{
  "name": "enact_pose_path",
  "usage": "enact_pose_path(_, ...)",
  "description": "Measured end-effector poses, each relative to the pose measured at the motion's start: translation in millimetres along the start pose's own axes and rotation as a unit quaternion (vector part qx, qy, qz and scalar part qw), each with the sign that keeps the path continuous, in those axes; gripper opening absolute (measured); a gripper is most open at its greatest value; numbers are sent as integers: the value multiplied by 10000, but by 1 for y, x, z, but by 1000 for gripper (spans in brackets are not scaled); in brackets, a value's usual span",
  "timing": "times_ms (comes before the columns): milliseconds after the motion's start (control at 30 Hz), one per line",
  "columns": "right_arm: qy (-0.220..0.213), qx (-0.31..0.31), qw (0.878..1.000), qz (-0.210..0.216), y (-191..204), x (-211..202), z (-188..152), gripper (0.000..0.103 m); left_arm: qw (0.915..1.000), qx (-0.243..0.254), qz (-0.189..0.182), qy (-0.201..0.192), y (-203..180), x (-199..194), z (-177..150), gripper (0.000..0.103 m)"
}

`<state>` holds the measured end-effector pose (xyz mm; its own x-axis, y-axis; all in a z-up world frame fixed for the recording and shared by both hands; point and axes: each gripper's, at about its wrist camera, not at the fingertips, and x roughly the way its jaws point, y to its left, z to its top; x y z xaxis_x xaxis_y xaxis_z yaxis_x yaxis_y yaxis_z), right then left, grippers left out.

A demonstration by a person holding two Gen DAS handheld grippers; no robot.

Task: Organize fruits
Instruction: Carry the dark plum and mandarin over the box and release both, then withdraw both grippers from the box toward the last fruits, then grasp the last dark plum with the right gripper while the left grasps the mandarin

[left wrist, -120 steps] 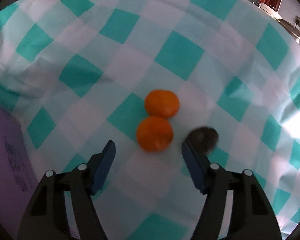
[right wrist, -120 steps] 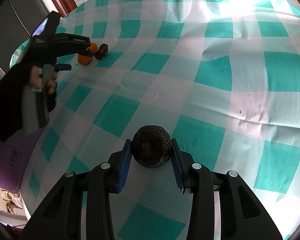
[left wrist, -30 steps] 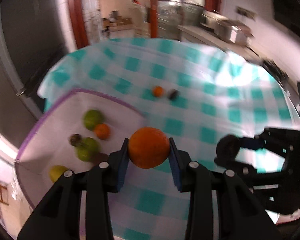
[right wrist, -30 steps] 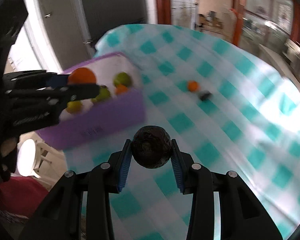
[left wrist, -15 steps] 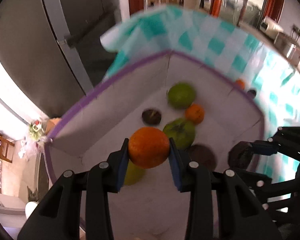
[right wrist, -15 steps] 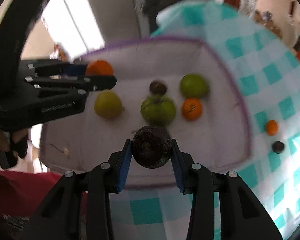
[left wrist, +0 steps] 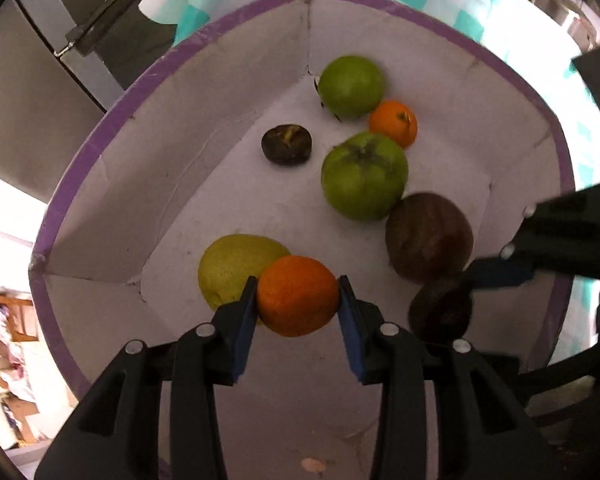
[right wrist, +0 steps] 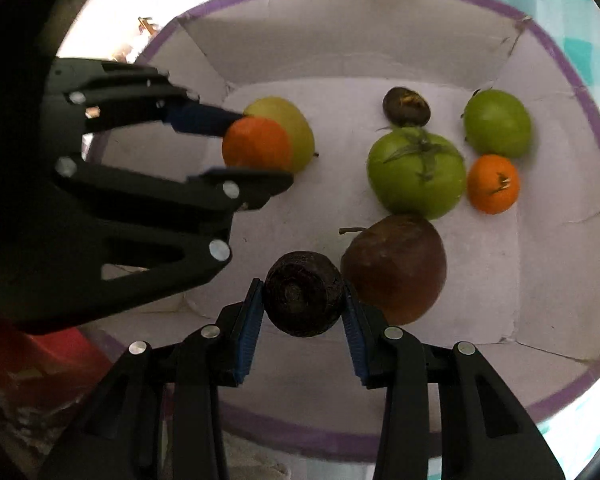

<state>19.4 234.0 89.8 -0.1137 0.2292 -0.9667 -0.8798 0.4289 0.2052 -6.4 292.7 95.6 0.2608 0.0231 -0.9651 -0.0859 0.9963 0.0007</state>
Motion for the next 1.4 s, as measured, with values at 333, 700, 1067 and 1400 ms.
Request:
enact_pose_path(333,-331,68,9993,-141,1,-19,8,58,9969,-460,-17,-640,19,-21,14,79)
enact_pose_path(700,-3275,2504,9042,-1116,-113,-169,-38,74,9708,-914,-81,-2215,3,-73,81,101)
enact_pose_path(1067,-2023,4868,8253,-2025,-275,-80,-131,70,9749,197,-566,-2145,-72,-63,131,101)
enact_pose_path(1400,-1961,4475,8404,-2347,-319,-30,-90,53,9795,668,-787,-1728,-112,-29,176,101)
